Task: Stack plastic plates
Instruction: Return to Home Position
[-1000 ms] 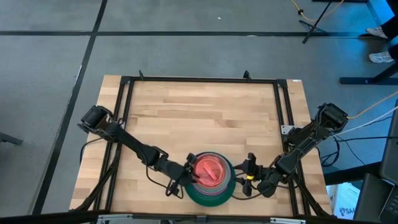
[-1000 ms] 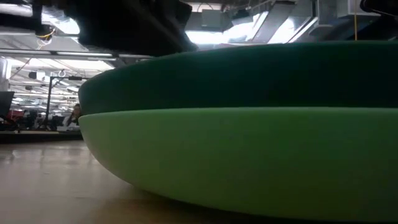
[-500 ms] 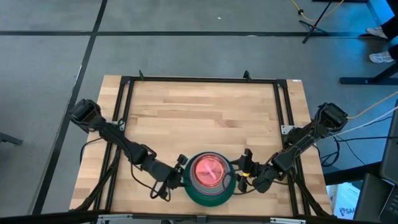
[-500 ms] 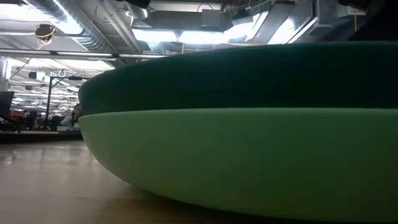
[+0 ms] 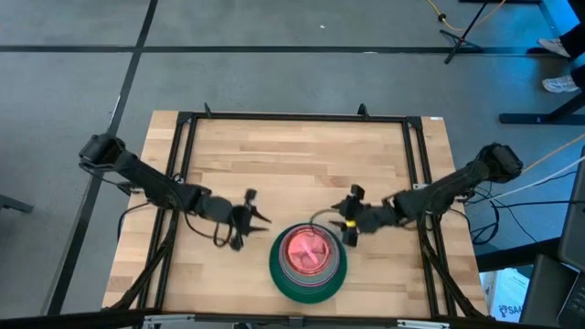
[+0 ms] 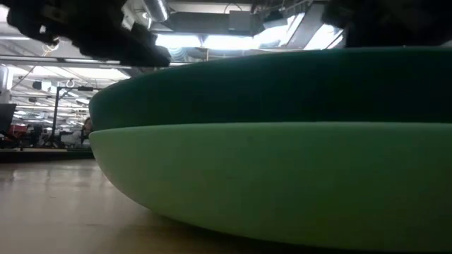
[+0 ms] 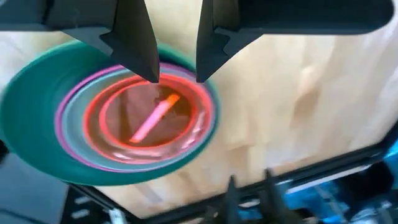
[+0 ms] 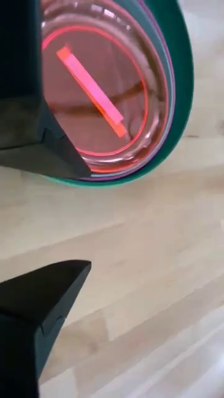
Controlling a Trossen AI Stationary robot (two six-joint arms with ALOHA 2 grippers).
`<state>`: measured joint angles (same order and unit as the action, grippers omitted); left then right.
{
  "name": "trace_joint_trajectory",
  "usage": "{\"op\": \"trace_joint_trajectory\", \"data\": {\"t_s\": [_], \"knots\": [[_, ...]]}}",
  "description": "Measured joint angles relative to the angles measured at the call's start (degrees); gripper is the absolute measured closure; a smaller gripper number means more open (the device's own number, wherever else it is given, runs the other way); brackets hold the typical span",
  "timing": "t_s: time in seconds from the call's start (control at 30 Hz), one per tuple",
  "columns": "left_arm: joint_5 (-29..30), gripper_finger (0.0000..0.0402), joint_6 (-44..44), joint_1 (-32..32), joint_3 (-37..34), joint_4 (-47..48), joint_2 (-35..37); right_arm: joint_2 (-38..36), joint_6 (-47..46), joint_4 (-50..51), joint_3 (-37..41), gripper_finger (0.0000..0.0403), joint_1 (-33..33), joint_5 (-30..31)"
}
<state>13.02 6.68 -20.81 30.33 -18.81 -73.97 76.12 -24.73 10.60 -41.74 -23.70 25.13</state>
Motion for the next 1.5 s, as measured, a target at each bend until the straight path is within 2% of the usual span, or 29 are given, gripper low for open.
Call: {"op": "trace_joint_trajectory", "data": {"t_s": [0.1,0.23,0.37,0.5,0.67,0.83,0.97,1.17,1.3,1.5], "knots": [[-0.07,0.0301,-2.14,3.66,-5.00,-1.80,5.36,-1.83,5.68,-1.55,0.44,0.0214,5.84,-8.27],[0.08,0.0301,-4.69,8.36,-9.72,-1.93,11.80,-2.11,13.33,-5.51,2.94,0.0279,12.91,-15.83],[-0.01,0.0306,-2.84,12.68,-14.11,-2.05,18.01,-2.14,17.75,-10.11,5.49,0.0346,20.23,-25.48],[-1.72,0.0326,-1.85,17.91,-20.82,-8.45,23.30,-3.47,20.93,-12.23,7.58,0.0394,25.48,-29.88],[-6.01,0.0359,-2.53,24.03,-26.32,-11.63,31.30,-8.64,23.24,-14.40,10.54,0.0387,29.90,-32.92],[-6.85,0.0382,-1.29,28.34,-28.75,-11.83,39.27,-16.82,23.00,-16.01,16.28,0.0382,34.30,-36.01],[-7.11,0.0391,-1.83,30.38,-29.92,-9.12,44.31,-24.91,20.42,-21.66,22.04,0.0382,37.38,-38.27],[-8.24,0.0392,-1.62,30.93,-29.92,-7.39,48.95,-37.40,17.44,-28.70,30.73,0.0382,40.23,-37.79],[-8.25,0.0391,-2.06,30.95,-29.92,-7.33,50.80,-46.88,16.07,-27.94,34.62,0.0381,40.26,-33.71],[-8.19,0.0390,-2.20,30.92,-29.92,-5.13,51.65,-59.47,15.00,-26.10,41.13,0.0381,40.25,-32.55]]}}
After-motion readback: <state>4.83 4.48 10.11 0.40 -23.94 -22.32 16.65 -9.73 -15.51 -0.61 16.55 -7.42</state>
